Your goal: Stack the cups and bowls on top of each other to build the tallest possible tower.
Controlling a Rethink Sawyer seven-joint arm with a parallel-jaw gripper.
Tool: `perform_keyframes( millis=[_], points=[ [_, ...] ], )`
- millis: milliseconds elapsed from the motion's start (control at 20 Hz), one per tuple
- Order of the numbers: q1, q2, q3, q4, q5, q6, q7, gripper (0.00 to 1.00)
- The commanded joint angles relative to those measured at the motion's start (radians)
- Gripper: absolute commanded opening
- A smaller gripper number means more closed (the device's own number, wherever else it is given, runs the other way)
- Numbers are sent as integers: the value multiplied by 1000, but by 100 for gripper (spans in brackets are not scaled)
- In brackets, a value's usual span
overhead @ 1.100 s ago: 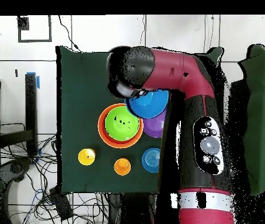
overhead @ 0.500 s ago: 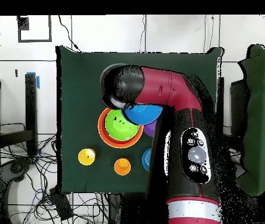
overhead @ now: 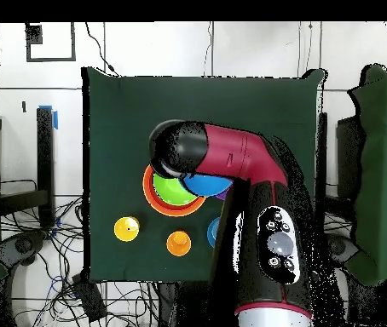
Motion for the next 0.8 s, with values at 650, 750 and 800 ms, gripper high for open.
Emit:
perform_keyframes(
  millis=[650, 750, 800],
  points=[
    [143, 9, -74, 76, 118, -38, 273, 0],
    [158, 19, -81, 74, 128, -53, 277, 0],
    [164, 24, -84, 72, 132, -56, 279, 0]
  ],
)
